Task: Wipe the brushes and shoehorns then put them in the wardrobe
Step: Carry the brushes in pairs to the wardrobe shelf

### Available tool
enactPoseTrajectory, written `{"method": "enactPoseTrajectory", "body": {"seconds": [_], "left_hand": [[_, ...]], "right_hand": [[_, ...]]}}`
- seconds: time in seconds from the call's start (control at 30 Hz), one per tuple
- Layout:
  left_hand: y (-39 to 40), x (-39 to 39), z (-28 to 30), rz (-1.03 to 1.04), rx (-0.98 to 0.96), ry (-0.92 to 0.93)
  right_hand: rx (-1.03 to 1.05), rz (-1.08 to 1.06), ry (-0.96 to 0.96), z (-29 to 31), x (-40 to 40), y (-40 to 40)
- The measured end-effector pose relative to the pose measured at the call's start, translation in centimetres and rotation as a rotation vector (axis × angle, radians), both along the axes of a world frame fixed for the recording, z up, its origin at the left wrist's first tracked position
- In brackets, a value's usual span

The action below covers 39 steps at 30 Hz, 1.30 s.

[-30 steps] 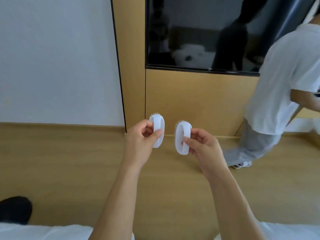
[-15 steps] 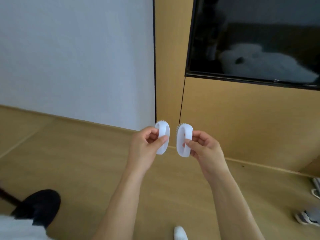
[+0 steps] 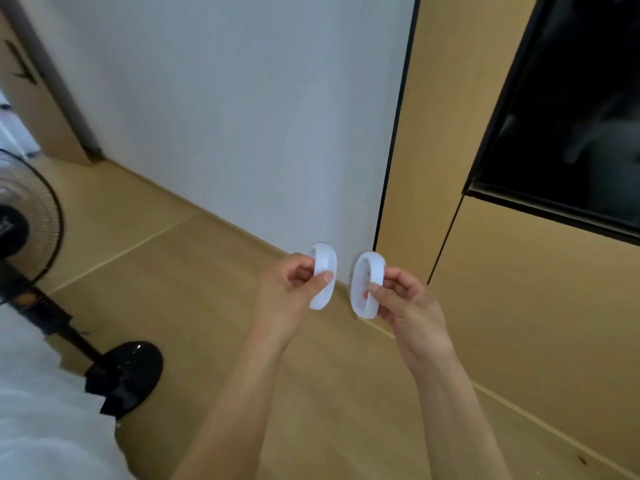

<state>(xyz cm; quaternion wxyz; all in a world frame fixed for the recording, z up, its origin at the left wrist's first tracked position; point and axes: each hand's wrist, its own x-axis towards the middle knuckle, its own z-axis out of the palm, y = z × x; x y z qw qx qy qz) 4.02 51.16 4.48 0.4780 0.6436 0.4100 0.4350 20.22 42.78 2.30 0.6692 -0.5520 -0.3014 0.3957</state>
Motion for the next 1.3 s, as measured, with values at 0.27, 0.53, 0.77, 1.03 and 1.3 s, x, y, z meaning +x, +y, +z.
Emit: {"method": "enactPoseTrajectory", "body": {"seconds": [0.27,0.53,0.77,1.03,1.3], "left_hand": [[8.5,2.1,-1.7,0.050,0.000,-0.055],[23.0,2.5,-0.9,0.065,0.029,-0.122],[35.3,-0.9,0.1,0.128,0.042,-0.122],[46.2,-3.9,-1.6,0.299,-0.009,-0.116],[59.6,-5.6,-1.6,0.559,0.010,-0.101]], "right_hand": [[-0.003,0.091,-0.023,-1.5,2.0,9.8],[0.016,0.125,-0.098,0.1,2.7,24.6],[0.071,0.192,-0.104,1.2,0.1,38.6],[0.057,0.347,-0.100,-0.8,-2.7,52.0],[0.095,0.579,-0.086,-1.2,-4.3,69.5]]}}
